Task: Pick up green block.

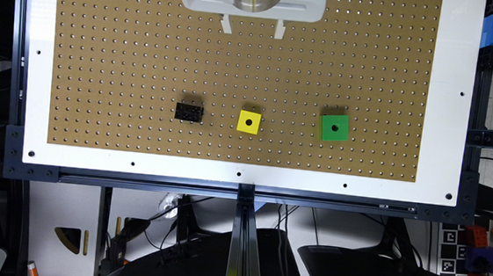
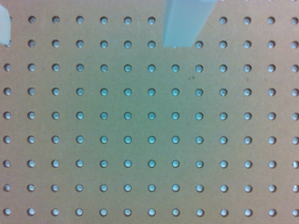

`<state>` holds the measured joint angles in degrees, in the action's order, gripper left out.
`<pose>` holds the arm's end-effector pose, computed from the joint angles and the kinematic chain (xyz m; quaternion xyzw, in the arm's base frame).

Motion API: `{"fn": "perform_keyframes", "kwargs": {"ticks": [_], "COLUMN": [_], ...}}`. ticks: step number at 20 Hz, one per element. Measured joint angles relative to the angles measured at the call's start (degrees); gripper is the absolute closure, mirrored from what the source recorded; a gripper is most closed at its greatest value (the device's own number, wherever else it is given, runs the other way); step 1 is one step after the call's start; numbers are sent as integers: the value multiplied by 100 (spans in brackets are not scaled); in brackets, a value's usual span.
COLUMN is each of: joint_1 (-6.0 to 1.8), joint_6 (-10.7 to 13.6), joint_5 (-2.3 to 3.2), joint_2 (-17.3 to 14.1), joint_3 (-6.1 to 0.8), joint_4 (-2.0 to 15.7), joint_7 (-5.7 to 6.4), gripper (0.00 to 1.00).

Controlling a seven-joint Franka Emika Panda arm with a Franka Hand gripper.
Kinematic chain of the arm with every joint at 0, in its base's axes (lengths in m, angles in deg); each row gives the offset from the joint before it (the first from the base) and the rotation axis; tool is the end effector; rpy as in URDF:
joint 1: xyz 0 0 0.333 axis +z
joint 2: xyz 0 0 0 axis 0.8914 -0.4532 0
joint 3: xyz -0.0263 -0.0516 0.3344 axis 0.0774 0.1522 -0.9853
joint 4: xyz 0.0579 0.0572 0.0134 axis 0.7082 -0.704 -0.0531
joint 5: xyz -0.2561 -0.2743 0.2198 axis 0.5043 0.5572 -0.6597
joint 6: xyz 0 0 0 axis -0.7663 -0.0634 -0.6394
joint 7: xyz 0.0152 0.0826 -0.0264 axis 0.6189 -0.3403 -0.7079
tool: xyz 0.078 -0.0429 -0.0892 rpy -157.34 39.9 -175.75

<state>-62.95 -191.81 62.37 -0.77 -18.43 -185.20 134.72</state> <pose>0.4708 0.0032 0.3019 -0.9248 0.3803 -0.0091 0.0031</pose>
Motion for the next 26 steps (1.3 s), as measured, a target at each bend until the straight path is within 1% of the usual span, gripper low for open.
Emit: {"fn": "perform_keyframes", "kwargs": {"ticks": [3, 5, 6, 7, 9, 10, 12, 15, 16, 17, 19, 21, 23, 26], "joint_1": [4, 14, 19, 31, 67, 97, 139, 160, 160, 160, 161, 161, 161, 162], "joint_6": [0, 0, 0, 0, -1, -1, -3, -3, -3, -3, -1, 0, 3, 4], "joint_5": [0, 0, -2, -4, -11, -12, -12, -12, -9, -7, -4, -3, -3, -3], "joint_2": [0, 0, 0, -1, -29, -88, -313, -847, -1073, -1263, -1593, -1834, -1926, -1938], "joint_3": [-2, -31, -74, -133, -285, -373, -565, -841, -926, -982, -1068, -1109, -1127, -1174], "joint_4": [-8, 4, 23, 47, 138, 228, 506, 1065, 1291, 1481, 1817, 2059, 2169, 2207], "joint_7": [1, 22, 63, 123, 295, 412, 644, 933, 1019, 1071, 1145, 1170, 1177, 1218], "gripper": [0, 0, 0, 0, 0, 0, 0, 0, 0, 0, 0, 0, 0, 0]}}
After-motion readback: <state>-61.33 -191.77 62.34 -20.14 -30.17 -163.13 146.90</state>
